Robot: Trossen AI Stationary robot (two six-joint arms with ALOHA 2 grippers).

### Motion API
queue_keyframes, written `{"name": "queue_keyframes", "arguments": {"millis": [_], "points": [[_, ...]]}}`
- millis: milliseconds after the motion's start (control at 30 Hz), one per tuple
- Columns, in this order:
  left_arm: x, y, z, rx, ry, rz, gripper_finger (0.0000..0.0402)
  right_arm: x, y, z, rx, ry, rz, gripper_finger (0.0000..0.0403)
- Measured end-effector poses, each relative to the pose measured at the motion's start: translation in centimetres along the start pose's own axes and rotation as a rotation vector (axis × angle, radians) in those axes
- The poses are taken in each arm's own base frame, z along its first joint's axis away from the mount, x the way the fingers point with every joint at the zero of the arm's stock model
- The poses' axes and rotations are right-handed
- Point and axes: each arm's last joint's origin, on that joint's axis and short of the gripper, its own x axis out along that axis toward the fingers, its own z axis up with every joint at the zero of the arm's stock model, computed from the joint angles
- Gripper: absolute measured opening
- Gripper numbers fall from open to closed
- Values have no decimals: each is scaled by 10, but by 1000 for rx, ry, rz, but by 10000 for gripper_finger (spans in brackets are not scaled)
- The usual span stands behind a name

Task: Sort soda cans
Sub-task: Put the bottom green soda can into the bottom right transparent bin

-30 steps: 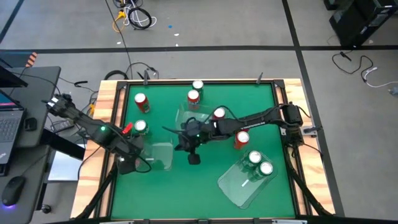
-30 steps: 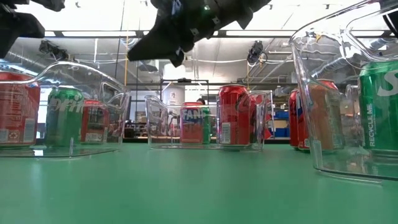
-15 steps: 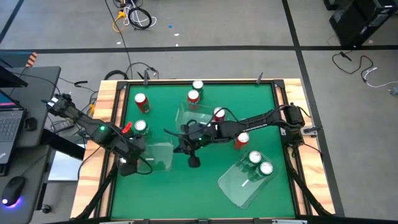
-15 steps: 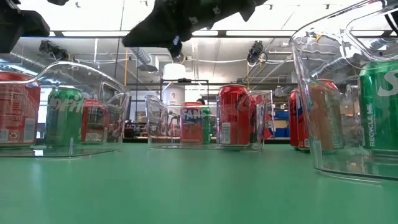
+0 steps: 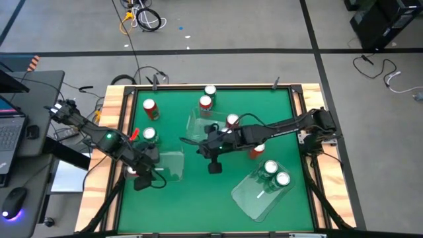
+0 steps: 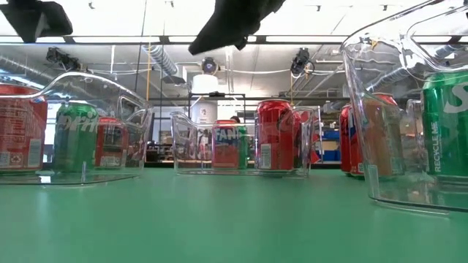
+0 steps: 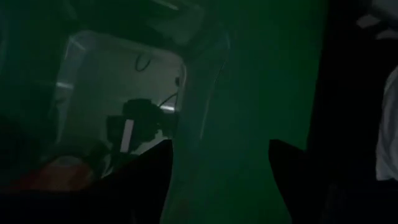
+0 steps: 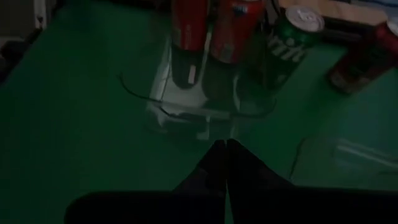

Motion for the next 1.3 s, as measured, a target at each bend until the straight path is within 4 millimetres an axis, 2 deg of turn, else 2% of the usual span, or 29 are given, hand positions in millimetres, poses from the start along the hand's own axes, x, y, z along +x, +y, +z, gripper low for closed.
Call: {"name": "queue_keyframes", "arguments": {"millis": [200, 333, 633, 900, 1133, 1300], "points": [[2, 2, 4, 19, -69, 67, 269, 1, 0, -4, 16, 27, -2, 0], [6, 11, 9, -53, -38, 134, 269, 3, 1, -8, 26, 37, -1, 0], [1, 51, 16, -150, 68, 335, 269, 7, 1, -17, 40, 67, 0, 0], [-9, 85, 28, -193, 97, 421, 269, 7, 1, -16, 40, 60, 1, 0], [-28, 100, 36, -183, 95, 472, 270, 7, 2, -17, 39, 64, 5, 0], [-26, 108, 37, -177, 128, 490, 277, 7, 2, -18, 39, 74, 7, 0]]}}
